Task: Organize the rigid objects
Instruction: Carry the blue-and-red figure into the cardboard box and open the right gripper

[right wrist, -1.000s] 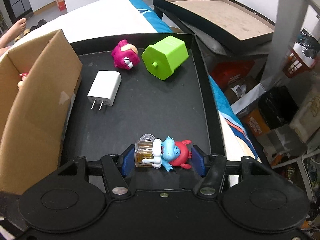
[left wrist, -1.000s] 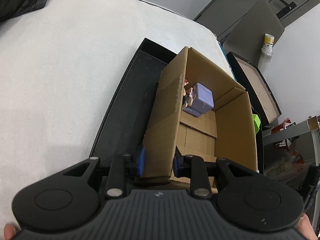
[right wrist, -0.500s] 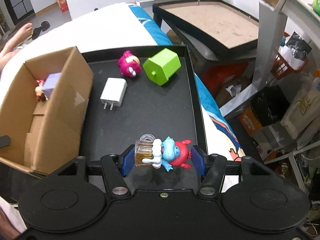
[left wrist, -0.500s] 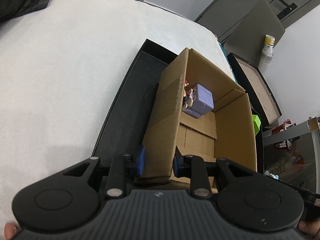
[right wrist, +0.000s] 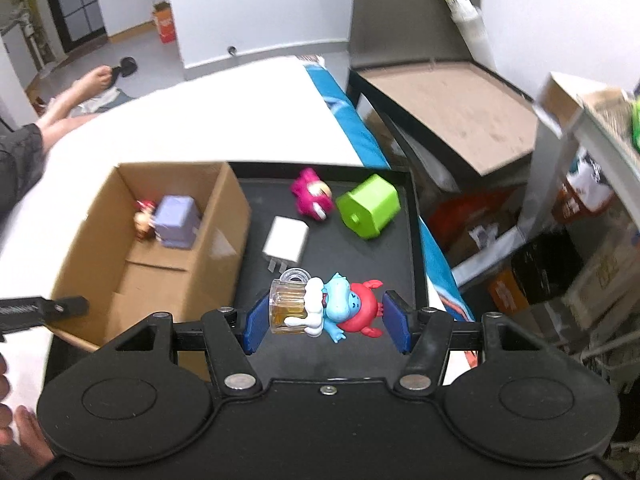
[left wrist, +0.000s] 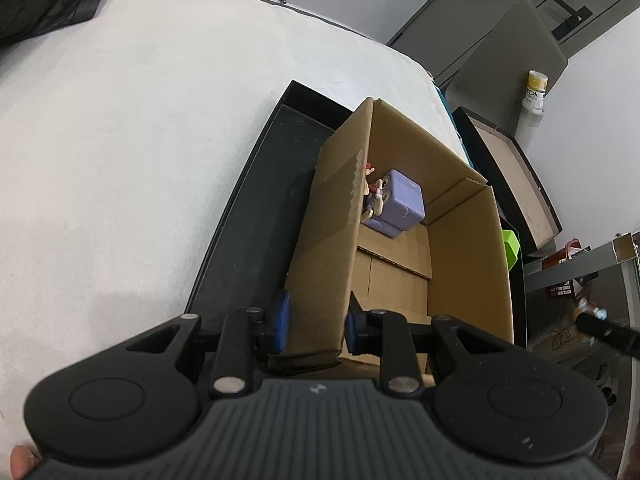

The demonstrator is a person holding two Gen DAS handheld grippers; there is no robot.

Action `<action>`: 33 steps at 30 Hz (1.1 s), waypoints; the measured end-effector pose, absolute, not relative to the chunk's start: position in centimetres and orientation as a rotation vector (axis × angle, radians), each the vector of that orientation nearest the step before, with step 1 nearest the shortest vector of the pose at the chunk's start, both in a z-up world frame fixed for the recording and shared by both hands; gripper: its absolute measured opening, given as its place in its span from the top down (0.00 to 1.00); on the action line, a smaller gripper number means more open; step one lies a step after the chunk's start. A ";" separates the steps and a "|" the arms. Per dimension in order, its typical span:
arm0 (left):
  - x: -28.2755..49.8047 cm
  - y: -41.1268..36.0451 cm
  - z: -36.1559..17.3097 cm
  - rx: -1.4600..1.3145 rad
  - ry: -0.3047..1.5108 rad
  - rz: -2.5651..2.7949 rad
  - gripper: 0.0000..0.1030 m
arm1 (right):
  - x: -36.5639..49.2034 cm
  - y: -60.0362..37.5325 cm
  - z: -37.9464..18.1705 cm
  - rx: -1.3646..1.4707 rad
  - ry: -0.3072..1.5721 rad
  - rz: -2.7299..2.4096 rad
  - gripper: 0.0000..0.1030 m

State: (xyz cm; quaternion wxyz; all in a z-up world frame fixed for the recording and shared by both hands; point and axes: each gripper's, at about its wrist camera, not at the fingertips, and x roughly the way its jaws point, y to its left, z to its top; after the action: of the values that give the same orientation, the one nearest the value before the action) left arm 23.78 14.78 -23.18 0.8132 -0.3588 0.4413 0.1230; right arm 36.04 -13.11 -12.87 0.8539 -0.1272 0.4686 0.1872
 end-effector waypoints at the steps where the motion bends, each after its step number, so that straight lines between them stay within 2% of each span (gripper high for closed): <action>1: 23.8 14.8 -23.2 -0.765 0.941 0.263 0.75 | 36.0 -12.7 -12.3 -0.270 0.976 0.405 0.44; 15: 23.7 14.7 -23.1 -0.766 0.940 0.264 0.75 | 35.1 -7.3 -8.4 -0.294 0.898 0.520 0.44; 33: 23.6 14.6 -23.0 -0.766 0.944 0.259 0.75 | 34.4 -1.8 -10.2 -0.272 0.927 0.597 0.44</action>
State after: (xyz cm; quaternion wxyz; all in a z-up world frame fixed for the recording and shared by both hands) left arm 23.61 14.55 -23.02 0.8131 -0.3588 0.4420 0.1215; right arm 34.45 -1.82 -10.22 0.8430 -0.1286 0.4390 0.2829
